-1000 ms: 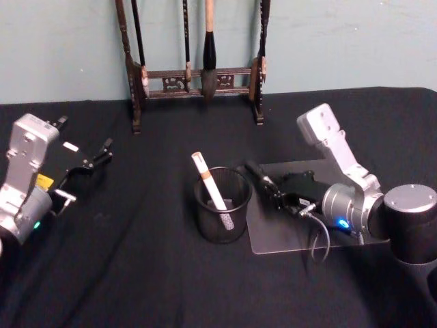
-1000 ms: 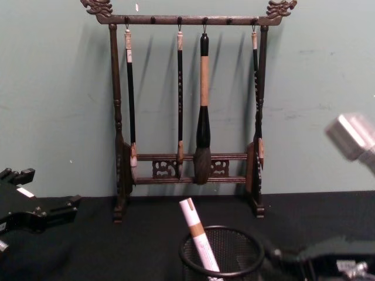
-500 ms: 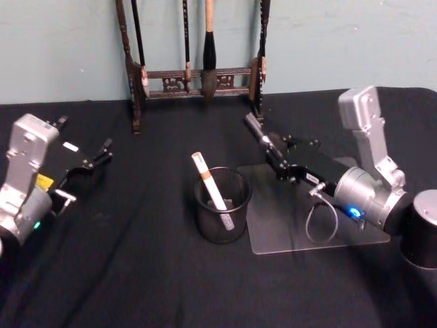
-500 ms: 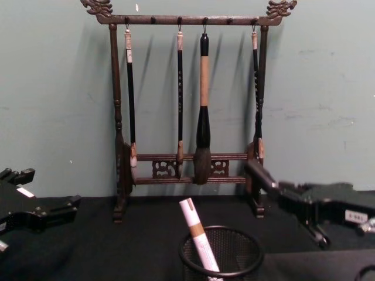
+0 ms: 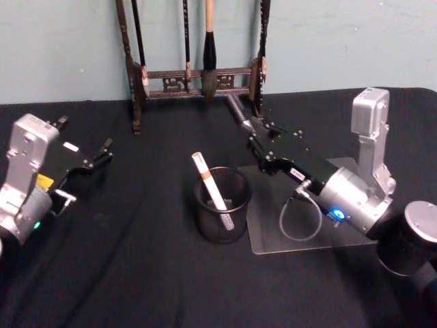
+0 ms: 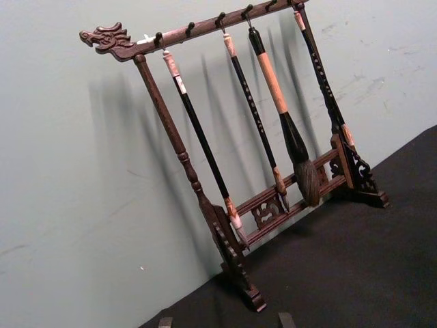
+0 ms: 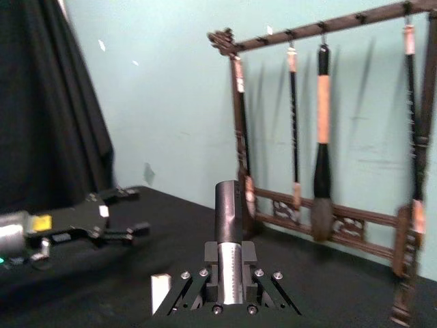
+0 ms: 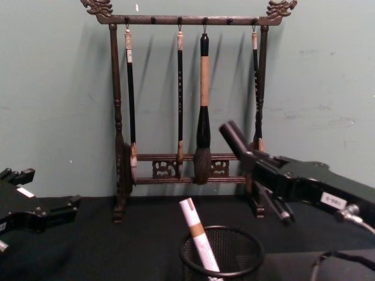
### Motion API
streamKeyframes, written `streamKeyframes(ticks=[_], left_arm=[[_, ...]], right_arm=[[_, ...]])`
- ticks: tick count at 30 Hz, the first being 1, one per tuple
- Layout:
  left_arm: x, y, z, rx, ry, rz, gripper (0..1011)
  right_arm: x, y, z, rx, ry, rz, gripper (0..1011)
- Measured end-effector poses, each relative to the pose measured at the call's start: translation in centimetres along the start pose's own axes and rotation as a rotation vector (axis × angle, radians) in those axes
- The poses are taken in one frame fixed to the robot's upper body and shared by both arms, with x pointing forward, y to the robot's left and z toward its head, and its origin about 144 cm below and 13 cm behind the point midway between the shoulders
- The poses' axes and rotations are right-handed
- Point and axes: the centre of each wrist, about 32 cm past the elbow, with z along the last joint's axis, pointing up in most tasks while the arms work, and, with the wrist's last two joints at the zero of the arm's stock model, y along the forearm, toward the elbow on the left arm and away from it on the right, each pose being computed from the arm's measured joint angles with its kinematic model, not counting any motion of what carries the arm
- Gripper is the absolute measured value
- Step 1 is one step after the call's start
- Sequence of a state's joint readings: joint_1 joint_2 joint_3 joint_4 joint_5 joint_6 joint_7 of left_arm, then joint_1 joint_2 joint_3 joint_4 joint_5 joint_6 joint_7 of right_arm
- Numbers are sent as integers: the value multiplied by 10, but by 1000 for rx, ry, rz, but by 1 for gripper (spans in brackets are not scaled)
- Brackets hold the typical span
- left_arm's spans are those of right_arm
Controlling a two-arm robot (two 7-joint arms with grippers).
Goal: Pick up the water-based marker from the table and place it into the pen holder.
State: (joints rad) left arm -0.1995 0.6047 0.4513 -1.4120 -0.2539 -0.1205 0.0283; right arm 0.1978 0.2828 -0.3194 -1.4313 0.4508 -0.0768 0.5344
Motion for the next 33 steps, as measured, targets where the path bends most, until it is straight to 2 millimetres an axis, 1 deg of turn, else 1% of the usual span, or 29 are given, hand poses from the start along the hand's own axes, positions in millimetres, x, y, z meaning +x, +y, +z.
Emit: streamKeyframes(ticks=[5, 13, 33], left_arm=[[0, 0, 0, 0, 0, 0, 1001], [0, 0, 0, 0, 0, 0, 1001], [0, 0, 0, 0, 0, 0, 1001]], right_arm=[[-6, 9, -5, 36, 29, 42, 199], [-12, 20, -14, 37, 68, 78, 198], [-18, 29, -27, -3, 106, 91, 198]])
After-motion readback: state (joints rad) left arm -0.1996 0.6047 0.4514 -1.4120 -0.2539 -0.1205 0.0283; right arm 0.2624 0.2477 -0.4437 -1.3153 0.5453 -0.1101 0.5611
